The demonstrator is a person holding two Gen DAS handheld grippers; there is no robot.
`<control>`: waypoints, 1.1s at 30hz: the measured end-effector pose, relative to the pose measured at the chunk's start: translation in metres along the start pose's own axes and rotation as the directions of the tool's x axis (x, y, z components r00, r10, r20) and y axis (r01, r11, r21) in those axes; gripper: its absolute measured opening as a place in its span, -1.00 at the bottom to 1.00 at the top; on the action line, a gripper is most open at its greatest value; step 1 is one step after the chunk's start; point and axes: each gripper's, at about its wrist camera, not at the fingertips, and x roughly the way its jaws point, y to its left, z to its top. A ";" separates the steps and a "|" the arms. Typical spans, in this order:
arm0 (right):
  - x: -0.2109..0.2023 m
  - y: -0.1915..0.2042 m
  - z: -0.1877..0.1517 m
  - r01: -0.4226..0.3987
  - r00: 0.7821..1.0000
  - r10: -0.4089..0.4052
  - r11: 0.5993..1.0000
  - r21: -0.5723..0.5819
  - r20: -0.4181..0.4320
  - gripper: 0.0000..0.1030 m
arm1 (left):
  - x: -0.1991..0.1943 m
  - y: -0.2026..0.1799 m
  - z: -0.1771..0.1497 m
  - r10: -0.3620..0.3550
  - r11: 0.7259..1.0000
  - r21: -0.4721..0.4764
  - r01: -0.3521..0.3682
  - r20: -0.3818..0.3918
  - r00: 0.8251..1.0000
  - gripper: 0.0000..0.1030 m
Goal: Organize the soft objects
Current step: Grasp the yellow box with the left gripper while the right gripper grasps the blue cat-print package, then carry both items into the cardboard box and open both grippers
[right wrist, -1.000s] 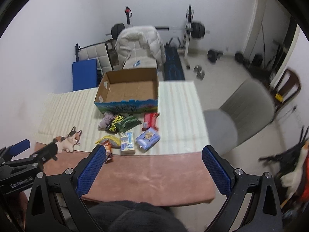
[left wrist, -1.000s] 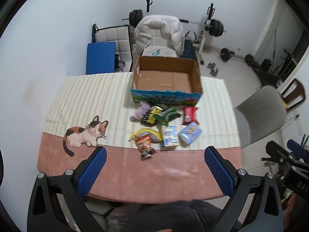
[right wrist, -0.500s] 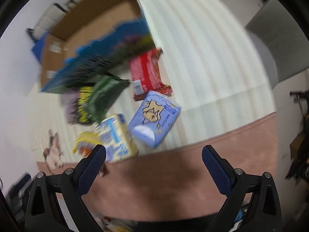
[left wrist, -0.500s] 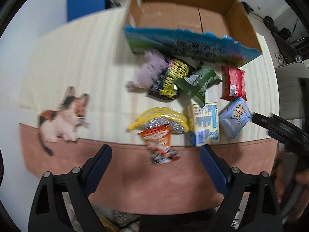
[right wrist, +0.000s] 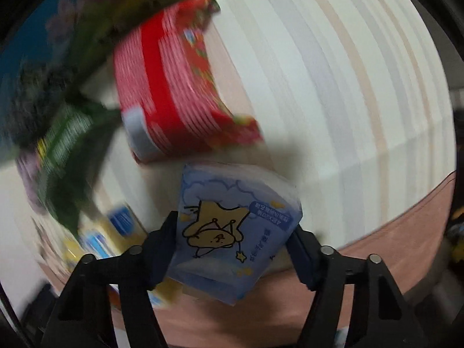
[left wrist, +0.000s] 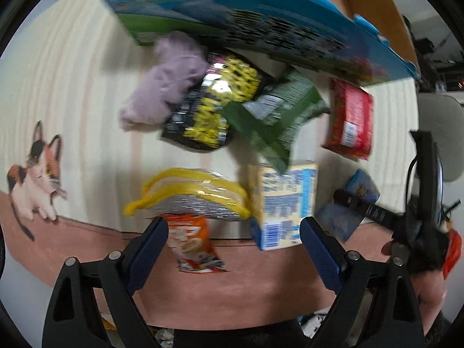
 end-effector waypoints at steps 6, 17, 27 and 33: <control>0.000 -0.031 -0.029 0.112 0.994 -0.110 0.982 -0.149 0.025 0.48 | 0.035 -0.040 -0.002 -0.036 0.996 0.078 0.044 -0.101 0.994 0.80; 0.013 -0.066 -0.045 -0.027 1.000 0.028 0.999 -0.047 0.013 0.63 | 0.085 -0.077 0.005 0.141 0.988 0.075 -0.134 -0.093 0.986 0.17; 0.051 -0.032 -0.056 0.049 0.998 -0.044 0.989 -0.138 0.039 0.08 | 0.068 -0.071 -0.044 0.150 0.989 0.018 -0.150 -0.050 0.987 0.15; 0.032 -0.032 -0.087 -0.007 0.998 0.018 0.980 -0.197 0.055 -0.03 | 0.027 -0.072 -0.079 0.114 0.993 0.006 -0.114 0.018 0.993 0.15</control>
